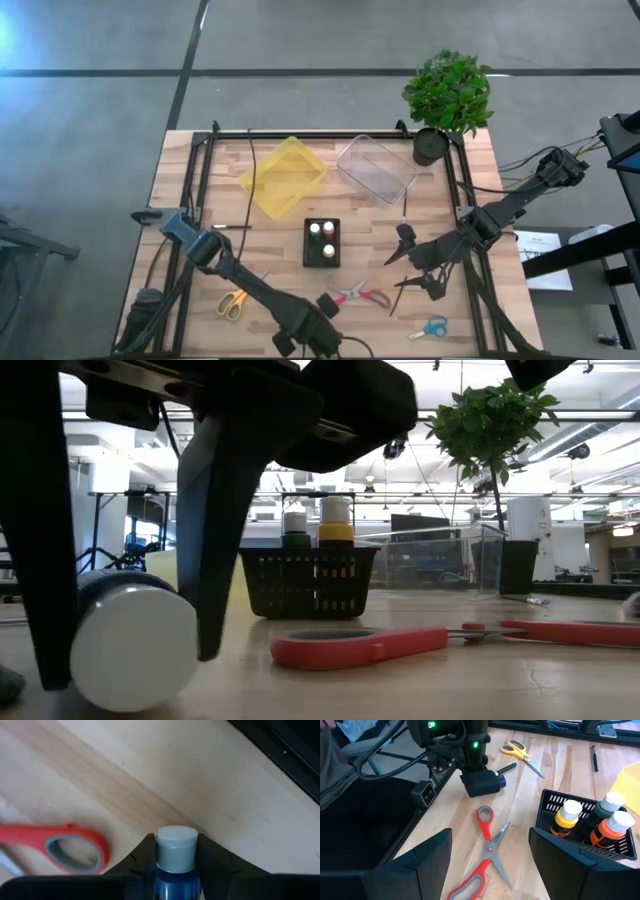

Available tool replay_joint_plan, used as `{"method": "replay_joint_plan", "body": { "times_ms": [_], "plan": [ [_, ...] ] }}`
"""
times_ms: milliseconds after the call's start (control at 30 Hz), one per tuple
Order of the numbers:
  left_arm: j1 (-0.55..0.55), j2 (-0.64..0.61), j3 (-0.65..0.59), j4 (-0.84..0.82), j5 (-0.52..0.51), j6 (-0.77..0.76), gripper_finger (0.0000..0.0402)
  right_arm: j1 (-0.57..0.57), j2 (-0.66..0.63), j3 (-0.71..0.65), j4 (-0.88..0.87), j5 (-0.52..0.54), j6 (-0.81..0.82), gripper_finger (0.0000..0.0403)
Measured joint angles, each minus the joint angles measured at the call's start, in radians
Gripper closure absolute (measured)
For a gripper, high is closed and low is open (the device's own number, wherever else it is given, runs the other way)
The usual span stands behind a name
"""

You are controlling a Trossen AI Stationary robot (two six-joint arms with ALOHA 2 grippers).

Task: Pick & Place Paint Supplies
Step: Put the blue paint bottle into the black bin

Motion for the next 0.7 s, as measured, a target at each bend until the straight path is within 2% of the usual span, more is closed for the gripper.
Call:
{"method": "replay_joint_plan", "body": {
  "times_ms": [67, 200, 333, 433, 567, 700],
  "plan": [
    [0.006, -0.018, 0.0, -0.01, -0.016, -0.019, 0.0293, 0.0, 0.0, 0.0, 0.0, 0.0, 0.001, 0.014],
    [0.014, -0.091, -0.018, -0.019, -0.112, -0.053, 0.0293, 0.0, 0.0, 0.0, 0.003, 0.0, 0.003, 0.014],
    [0.017, -0.22, -0.125, 0.048, -0.219, -0.123, 0.0293, 0.002, 0.0, 0.0, 0.004, 0.0, 0.003, 0.014],
    [0.017, -0.376, -0.293, 0.187, -0.333, -0.179, 0.0293, 0.01, 0.0, 0.0, 0.003, -0.001, -0.001, 0.014],
    [0.017, -0.625, -0.604, 0.478, -0.495, -0.219, 0.0293, 0.021, 0.0, 0.0, 0.002, 0.0, -0.004, 0.014],
    [0.011, -0.886, -0.98, 0.931, -0.627, -0.187, 0.0293, 0.022, 0.0, -0.001, 0.002, 0.001, -0.008, 0.014]
  ]
}}
